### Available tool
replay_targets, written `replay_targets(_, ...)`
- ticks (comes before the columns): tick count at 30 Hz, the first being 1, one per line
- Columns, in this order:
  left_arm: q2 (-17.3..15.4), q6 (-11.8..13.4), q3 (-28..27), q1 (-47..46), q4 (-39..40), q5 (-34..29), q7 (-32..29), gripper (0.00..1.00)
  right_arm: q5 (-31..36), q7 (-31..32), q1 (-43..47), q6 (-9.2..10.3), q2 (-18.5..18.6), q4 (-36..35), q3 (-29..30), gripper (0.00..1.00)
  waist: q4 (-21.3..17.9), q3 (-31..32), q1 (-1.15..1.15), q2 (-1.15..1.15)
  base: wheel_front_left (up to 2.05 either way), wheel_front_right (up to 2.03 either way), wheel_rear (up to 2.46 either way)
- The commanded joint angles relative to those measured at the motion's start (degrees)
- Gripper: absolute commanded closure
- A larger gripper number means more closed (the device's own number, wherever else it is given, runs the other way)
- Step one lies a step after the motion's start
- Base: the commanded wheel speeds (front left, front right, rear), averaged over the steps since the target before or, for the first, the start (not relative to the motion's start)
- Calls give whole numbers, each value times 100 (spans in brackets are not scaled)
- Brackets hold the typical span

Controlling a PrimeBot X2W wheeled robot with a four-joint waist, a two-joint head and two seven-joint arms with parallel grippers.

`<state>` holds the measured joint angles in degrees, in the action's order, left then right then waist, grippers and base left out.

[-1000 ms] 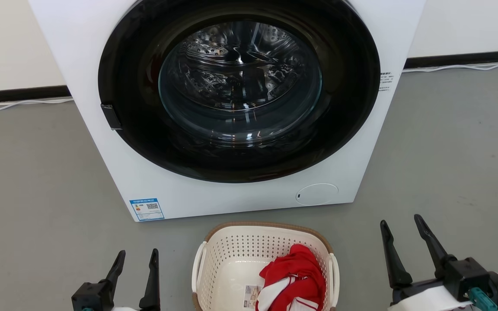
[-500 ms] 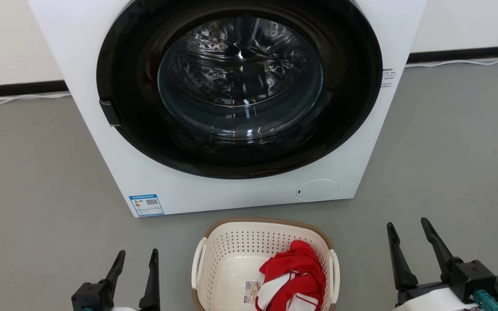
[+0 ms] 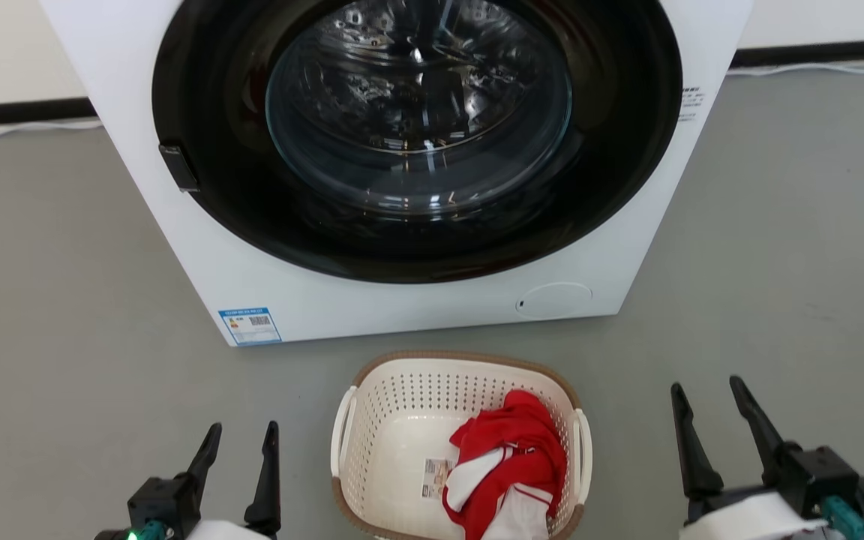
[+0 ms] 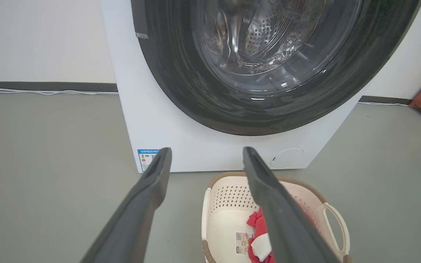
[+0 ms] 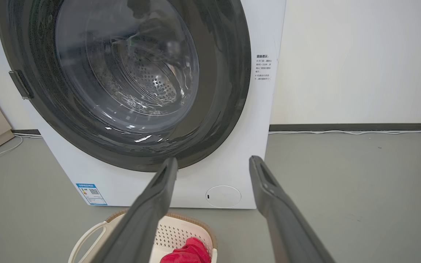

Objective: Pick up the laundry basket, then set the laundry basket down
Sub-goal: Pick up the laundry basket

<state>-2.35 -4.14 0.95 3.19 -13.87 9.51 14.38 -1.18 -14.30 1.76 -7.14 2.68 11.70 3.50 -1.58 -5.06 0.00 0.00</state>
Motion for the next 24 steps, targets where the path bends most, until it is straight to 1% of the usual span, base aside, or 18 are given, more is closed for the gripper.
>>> replay_targets(1,-53,-46,-149,-334,88,-74,62,0,-43,-70,-338,-35,22,-109,-136,0,5,-88,0,0,0,0,0)
replay_targets(11,-53,-157,-98,-911,-321,-65,62,0,-125,-70,-838,-35,21,293,-250,0,20,-683,0,0,0,0,0)
replay_targets(16,-53,-198,-55,-1349,-577,-46,62,0,-212,-70,-1117,-35,21,552,-173,0,90,-1045,0,0,0,0,0)
replay_targets(19,-53,-224,19,-1632,-832,-49,62,0,-269,-70,-1291,-35,21,794,-119,0,133,-1279,0,0,0,0,0)
replay_targets(24,-53,-273,191,-2137,-1505,-82,62,0,-364,-70,-1642,-35,21,1371,-86,0,191,-1644,0,0,0,0,0)
